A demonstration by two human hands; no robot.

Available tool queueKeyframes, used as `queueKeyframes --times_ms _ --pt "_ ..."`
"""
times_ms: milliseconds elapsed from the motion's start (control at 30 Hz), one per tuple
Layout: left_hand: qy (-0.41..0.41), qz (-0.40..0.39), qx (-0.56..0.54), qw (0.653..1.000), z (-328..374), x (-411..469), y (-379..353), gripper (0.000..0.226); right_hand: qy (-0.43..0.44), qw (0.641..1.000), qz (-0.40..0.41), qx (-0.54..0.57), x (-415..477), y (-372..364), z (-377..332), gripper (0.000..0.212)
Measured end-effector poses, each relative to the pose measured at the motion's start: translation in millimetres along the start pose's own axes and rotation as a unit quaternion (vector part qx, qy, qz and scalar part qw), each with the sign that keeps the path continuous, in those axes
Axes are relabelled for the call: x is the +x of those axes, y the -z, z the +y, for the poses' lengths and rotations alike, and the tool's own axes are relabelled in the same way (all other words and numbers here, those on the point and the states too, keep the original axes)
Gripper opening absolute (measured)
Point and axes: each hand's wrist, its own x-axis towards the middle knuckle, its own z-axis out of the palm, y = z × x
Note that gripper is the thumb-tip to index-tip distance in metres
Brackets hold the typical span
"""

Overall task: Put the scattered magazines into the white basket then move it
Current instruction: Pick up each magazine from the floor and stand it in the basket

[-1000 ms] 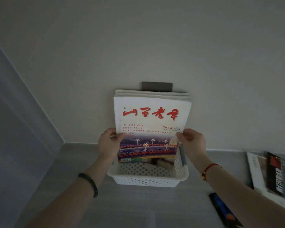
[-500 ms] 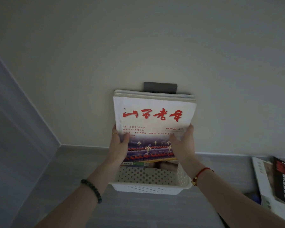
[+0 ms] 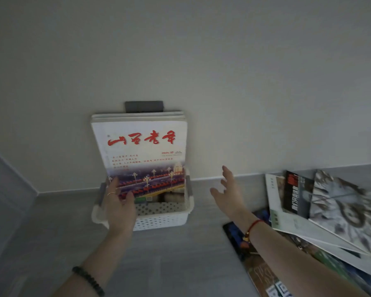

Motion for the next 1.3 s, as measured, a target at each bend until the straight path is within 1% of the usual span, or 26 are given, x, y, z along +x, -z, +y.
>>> queueKeyframes --times_ms 33,100,267,367,500,633,767,867,900,967,1067,1133,1233,1300 --pt "0.0 -0.014 -0.006 1.0 2.0 -14.8 -6.9 0.048 -0.013 1.0 0.01 0.005 -9.4 15.2 10.1 0.071" --pt "0.012 -0.059 -0.005 0.998 5.0 -45.2 -23.3 0.05 -0.034 0.999 0.029 0.009 -27.8 45.7 29.6 0.069" --pt "0.048 -0.133 0.044 0.989 11.9 -113.3 -75.4 0.042 -0.05 0.996 0.077 -0.016 -66.0 127.4 72.1 0.062" --pt "0.085 -0.167 0.025 0.982 17.8 -146.6 -116.0 0.042 -0.066 0.993 0.1 -0.016 -86.0 180.5 94.0 0.064" --pt "0.095 -0.227 0.045 0.968 26.1 -190.0 -176.7 0.044 -0.08 0.987 0.134 -0.041 -108.0 252.1 126.0 0.065" --pt "0.109 -0.253 0.045 0.96 30.9 -233.2 -236.0 0.036 -0.12 0.981 0.142 -0.058 -128.3 318.9 166.2 0.064" --pt "0.131 -0.299 0.034 0.945 22.9 -281.0 -283.3 0.032 -0.189 0.96 0.194 -0.064 -153.9 375.2 209.1 0.063" --pt "0.13 -0.369 0.061 0.918 16.4 -317.5 -311.5 0.032 -0.227 0.933 0.269 -0.074 -179.3 409.0 239.0 0.053" --pt "0.131 -0.393 0.069 0.908 15.0 -330.1 -321.4 0.033 -0.24 0.925 0.284 -0.076 -188.2 419.1 249.6 0.056" --pt "0.13 -0.436 0.085 0.886 12.1 -353.9 -342.8 0.034 -0.271 0.914 0.3 -0.045 -203.4 435.7 269.4 0.066" --pt "0.102 -0.478 0.129 0.863 8.7 -381.4 -373.7 0.036 -0.299 0.891 0.335 0.067 -214.1 446.9 287.2 0.07" --pt "0.082 -0.495 0.171 0.848 5.0 -391.9 -388.8 0.038 -0.309 0.875 0.352 0.125 -212.2 451.0 291.6 0.07" --pt "0.02 -0.509 0.248 0.824 -4.7 -399.8 -400.4 0.046 -0.347 0.843 0.365 0.186 -205.8 464.5 294.4 0.068" --pt "-0.021 -0.514 0.288 0.807 -9.3 -404.1 -404.5 0.052 -0.376 0.832 0.342 0.221 -204.6 474.5 297.4 0.06"
